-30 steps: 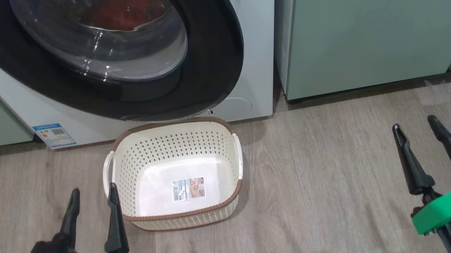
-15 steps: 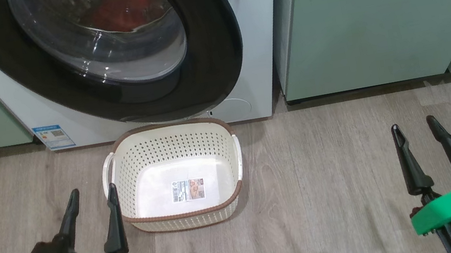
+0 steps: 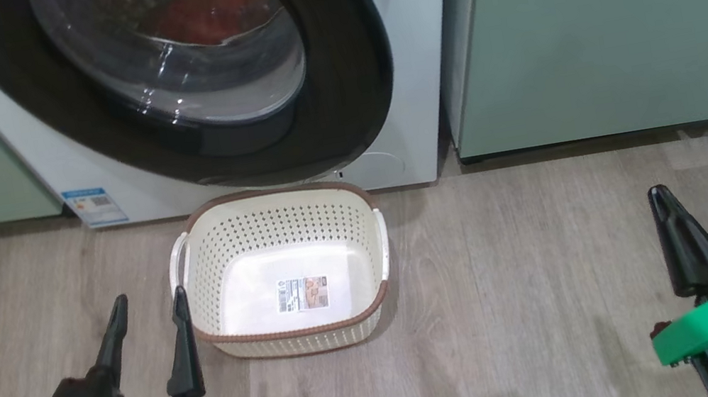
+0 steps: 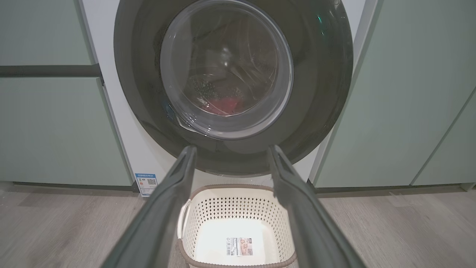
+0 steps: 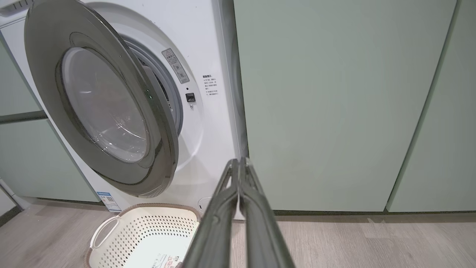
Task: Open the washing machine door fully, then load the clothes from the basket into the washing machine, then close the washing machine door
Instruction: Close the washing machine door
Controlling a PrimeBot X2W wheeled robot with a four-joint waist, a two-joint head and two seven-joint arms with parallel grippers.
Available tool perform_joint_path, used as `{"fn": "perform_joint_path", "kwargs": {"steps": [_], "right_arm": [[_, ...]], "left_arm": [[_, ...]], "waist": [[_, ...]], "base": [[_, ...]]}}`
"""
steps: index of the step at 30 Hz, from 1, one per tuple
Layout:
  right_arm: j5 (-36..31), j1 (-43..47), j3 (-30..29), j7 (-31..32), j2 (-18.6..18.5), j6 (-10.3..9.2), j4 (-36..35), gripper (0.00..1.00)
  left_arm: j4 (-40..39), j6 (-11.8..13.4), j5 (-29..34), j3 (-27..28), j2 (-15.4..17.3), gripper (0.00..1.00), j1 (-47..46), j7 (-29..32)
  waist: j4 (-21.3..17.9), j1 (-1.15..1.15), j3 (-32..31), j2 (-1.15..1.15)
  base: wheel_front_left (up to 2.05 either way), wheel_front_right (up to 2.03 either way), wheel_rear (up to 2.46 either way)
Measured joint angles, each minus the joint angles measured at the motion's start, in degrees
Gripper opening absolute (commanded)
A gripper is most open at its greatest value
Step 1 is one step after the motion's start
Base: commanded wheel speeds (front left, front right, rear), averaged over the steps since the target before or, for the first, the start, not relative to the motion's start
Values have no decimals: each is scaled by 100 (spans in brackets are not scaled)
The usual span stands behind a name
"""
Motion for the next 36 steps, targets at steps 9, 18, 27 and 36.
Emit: {"fn": "perform_joint_path", "kwargs": {"steps": [9, 18, 27, 36], "right_arm": [[-193, -512, 99, 189, 0, 0, 7, 0], [-103, -2023, 712, 461, -402, 0, 398, 0], [114, -3250, 1221, 514, -844, 0, 918, 0], [261, -3872, 1423, 563, -1080, 0, 1374, 0]], "left_arm": [[-202, 48, 41, -13, -20, 100, -265, -1], [-393, 46, 42, 53, -267, 100, -664, -18], [-448, -59, 52, 238, -526, 100, -928, -18], [-446, -162, 100, 291, -650, 100, -1099, -18]], "waist": [[435, 0, 250, 0], [1081, 1, 813, 0], [1623, 1, 1350, 0], [1879, 1, 1634, 0]], "base": [[0, 0, 0], [0, 0, 0], [0, 0, 0], [0, 0, 0]]}}
